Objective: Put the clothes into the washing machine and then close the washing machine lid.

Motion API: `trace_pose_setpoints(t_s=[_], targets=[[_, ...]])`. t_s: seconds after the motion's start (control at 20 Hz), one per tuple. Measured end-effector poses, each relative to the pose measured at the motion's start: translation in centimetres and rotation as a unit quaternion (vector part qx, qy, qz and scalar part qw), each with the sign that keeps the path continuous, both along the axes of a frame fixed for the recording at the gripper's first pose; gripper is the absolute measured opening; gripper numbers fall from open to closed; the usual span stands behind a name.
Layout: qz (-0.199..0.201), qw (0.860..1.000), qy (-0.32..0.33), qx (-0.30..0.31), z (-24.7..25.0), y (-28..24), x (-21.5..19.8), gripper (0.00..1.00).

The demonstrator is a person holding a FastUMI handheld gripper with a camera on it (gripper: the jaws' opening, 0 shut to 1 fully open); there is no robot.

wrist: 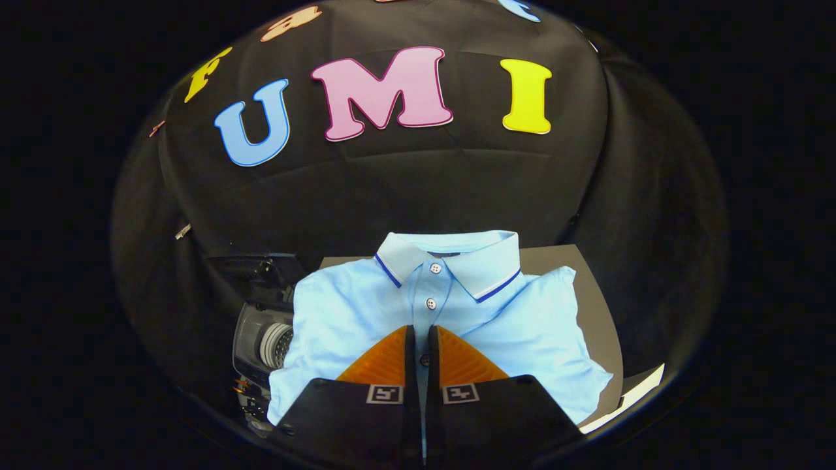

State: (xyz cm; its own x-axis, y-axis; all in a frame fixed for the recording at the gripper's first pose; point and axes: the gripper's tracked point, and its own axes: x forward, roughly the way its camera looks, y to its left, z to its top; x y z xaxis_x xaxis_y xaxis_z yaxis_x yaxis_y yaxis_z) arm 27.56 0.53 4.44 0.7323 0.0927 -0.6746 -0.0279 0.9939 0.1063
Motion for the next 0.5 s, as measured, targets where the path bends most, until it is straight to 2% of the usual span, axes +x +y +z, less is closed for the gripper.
trace_pose_setpoints(t_s=[0.3,0.5], targets=[[0.006,0.999,-0.043,-0.026,3.2,-0.2,0.2,0.07],[0.012,0.997,-0.073,-0.019,6.2,1.2,0.0,0.07]])
